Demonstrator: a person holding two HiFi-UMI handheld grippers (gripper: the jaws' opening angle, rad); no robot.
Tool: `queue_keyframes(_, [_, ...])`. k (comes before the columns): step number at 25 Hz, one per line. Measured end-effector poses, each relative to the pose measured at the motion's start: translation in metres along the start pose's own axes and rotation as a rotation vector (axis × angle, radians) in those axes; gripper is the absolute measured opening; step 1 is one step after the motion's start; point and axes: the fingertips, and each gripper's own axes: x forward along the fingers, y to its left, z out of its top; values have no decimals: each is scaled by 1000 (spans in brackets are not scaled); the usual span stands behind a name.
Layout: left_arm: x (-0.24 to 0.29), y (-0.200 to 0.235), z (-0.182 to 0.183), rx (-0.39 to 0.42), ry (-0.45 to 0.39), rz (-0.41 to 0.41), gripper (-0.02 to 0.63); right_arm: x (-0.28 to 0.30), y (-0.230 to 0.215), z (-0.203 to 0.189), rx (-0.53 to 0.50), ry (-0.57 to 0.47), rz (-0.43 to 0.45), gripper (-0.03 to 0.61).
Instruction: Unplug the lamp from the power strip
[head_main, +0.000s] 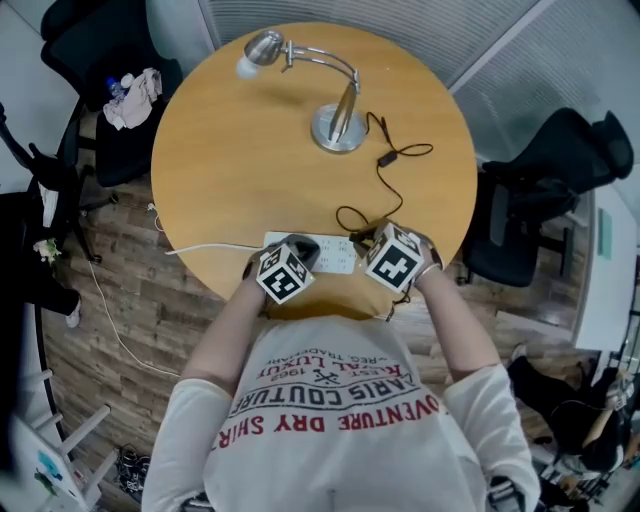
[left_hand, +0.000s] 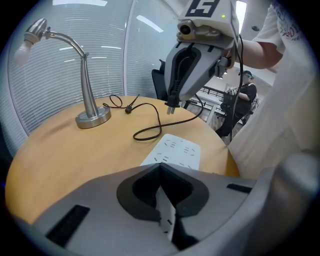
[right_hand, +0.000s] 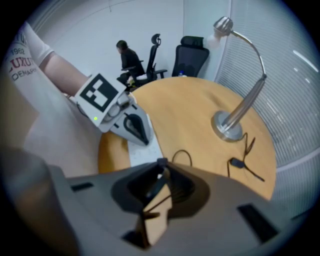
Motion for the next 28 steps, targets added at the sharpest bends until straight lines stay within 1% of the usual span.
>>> queue_keyframes(3, [1, 1, 1, 5, 0, -11, 31, 3, 3, -6, 45, -11, -13, 71])
queue_keyframes(5, [-1, 1, 0, 4, -1, -5, 31, 2, 6, -6, 83, -36, -22, 71])
queue_keyframes(7, [-4, 5, 0, -29, -9, 32, 31, 0, 6, -2, 126, -91, -33, 71])
queue_keyframes(9, [-12, 9, 5, -55, -42, 66, 31, -5, 8, 6, 179, -157, -27, 71])
queue_keyframes(11, [-28, 10, 17, -38, -93, 87, 31, -11, 11, 17, 231, -243, -15, 71])
queue_keyframes(14, [-61, 13, 47, -5, -201, 129, 31, -26, 10, 35, 268, -378, -38, 71])
queue_keyframes(19, [-124, 25, 100, 18, -397, 241, 31, -77, 0, 68, 235, -678, -186, 71])
queue_keyframes(21, [-148, 29, 118, -3, -480, 269, 31, -96, -3, 77, 229, -762, -225, 71])
queue_keyframes(25, [-196, 31, 150, -98, -678, 270, 31, -127, -9, 84, 249, -919, -278, 71])
queue_keyframes(27, [-213, 30, 160, -118, -747, 278, 31, -139, -12, 85, 269, -985, -296, 72])
queue_keyframes(28, [-220, 30, 164, -113, -767, 286, 31, -145, -13, 86, 281, -1013, -301, 71])
